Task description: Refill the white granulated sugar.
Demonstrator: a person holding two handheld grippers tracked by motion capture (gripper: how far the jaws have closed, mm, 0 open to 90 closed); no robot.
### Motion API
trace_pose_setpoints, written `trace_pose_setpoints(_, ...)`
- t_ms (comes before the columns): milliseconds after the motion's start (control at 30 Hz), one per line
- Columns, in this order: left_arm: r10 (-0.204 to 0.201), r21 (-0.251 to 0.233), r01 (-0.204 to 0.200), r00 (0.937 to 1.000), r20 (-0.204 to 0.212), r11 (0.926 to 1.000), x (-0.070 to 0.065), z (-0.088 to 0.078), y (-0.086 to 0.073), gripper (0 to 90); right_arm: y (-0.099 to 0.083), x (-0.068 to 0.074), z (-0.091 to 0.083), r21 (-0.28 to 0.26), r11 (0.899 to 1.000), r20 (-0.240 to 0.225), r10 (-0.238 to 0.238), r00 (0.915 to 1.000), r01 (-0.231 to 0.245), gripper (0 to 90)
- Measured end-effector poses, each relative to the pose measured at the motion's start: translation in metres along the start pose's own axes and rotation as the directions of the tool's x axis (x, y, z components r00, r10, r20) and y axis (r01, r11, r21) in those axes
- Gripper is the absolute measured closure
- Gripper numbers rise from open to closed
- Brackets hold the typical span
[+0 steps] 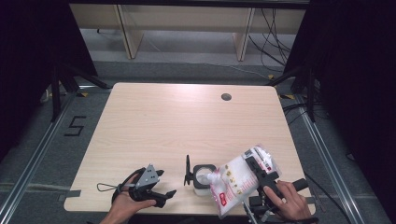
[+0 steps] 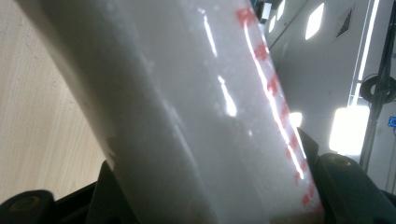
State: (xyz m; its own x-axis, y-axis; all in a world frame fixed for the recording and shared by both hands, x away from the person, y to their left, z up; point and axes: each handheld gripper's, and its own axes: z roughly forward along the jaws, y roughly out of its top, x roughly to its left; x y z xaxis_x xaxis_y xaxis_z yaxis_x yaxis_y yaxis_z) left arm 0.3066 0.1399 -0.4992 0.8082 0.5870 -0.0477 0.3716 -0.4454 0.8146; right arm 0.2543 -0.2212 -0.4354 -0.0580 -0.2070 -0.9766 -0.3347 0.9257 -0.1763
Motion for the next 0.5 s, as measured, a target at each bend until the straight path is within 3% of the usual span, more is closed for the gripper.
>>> trace_pose_setpoints(67, 0.013, 0.012, -0.013, 0.9999, -0.002, 0.9998, 0.001, -0.0008, 0.0, 17.2, -0.0006, -0.001, 0.0009, -0.014, 1.0, 0.01, -0.007, 0.9999, 0.007, 47.5)
trace_pose_setpoints(333, 0.0, -0.005, 0.0, 1.0, -0.009, 1.0, -0.0006, 0.0002, -0.0003, 17.2, -0.0014, -0.0006, 0.0007, -0.01, 1.0, 0.01, 0.0, 0.9999, 0.0, 47.5)
trace_pose_setpoints(367, 0.013, 0.008, -0.013, 0.9999, -0.01, 0.9999, 0.0004, -0.0007, -0.0002, 17.2, -0.0017, 0.0013, 0.0004, 0.0, 1.0, 0.0, 0.026, 0.9997, -0.026, 47.5)
trace_pose_setpoints(400, 0.013, 0.008, -0.013, 0.9999, -0.01, 0.9999, 0.0003, -0.0007, -0.0003, 17.2, -0.0018, 0.0, 0.0007, -0.005, 1.0, 0.002, 0.016, 0.9999, -0.016, 47.5)
trace_pose_setpoints(433, 0.003, -0.001, -0.003, 1.0, -0.005, 1.0, -0.0002, -0.0002, -0.0003, 17.3, -0.0025, 0.0017, 0.0012, -0.009, 0.999, -0.001, 0.035, 0.9994, -0.035, 47.5)
trace_pose_setpoints(467, 0.0, 0.0, 0.0, 1.0, 0.0, 1.0, -0.0001, -0.0001, -0.0001, 17.2, -0.003, -0.0004, 0.0013, -0.017, 1.0, 0.007, 0.005, 1.0, -0.005, 47.5)
trace_pose_setpoints(500, 0.003, -0.01, -0.003, 1.0, 0.0, 0.9999, -0.0003, 0.0002, 0.0001, 17.2, -0.0032, 0.0001, 0.0014, -0.017, 1.0, 0.003, 0.015, 0.9999, -0.015, 47.5)
